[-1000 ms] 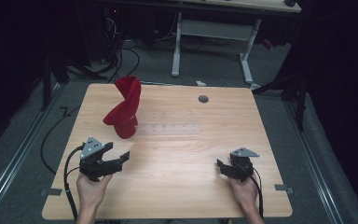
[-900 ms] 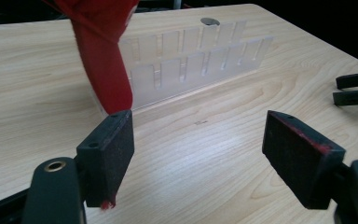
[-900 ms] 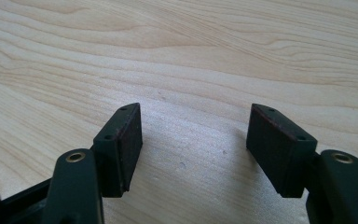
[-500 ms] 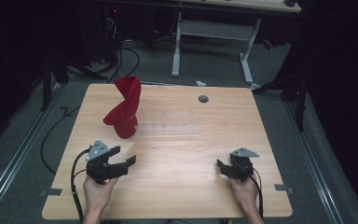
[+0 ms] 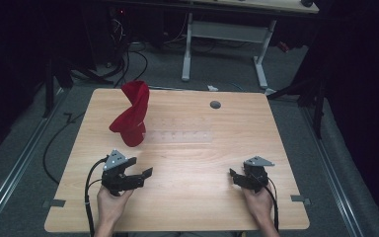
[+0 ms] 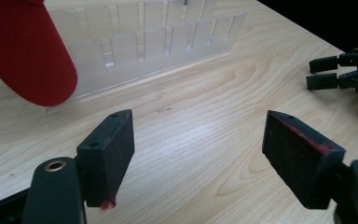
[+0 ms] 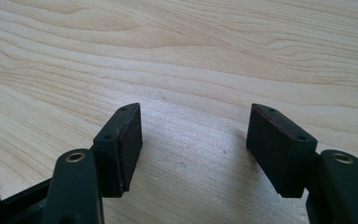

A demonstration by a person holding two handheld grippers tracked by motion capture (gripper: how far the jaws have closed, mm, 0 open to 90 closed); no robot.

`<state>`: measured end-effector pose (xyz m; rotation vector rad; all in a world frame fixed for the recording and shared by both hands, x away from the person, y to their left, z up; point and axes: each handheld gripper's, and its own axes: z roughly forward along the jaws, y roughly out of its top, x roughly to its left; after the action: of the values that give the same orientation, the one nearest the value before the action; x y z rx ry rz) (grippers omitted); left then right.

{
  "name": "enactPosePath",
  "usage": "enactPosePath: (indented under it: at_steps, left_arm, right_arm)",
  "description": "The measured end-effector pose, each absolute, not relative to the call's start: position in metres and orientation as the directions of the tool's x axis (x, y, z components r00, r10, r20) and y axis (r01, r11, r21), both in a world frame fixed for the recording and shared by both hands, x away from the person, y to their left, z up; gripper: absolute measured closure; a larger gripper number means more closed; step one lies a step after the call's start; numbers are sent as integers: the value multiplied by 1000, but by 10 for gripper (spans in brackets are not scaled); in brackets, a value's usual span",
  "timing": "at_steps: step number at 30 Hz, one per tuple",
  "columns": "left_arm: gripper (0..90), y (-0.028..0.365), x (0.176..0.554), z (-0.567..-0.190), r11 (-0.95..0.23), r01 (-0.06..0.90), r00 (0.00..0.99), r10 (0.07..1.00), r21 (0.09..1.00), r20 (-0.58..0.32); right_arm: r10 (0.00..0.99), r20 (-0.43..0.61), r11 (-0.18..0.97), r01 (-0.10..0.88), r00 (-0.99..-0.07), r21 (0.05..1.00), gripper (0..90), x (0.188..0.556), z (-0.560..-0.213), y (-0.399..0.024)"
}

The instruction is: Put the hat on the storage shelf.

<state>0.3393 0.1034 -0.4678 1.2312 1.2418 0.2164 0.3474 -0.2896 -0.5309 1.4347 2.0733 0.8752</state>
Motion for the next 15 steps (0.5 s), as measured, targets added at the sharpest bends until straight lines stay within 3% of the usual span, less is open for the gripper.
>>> enactPosePath:
  at_steps: [15]
  left_arm:
    - [263,89,343,-476,385,486,395,704,784,-591]
  right_arm:
    - [939,-21,251,640,-344,726,360,347,-531,-290]
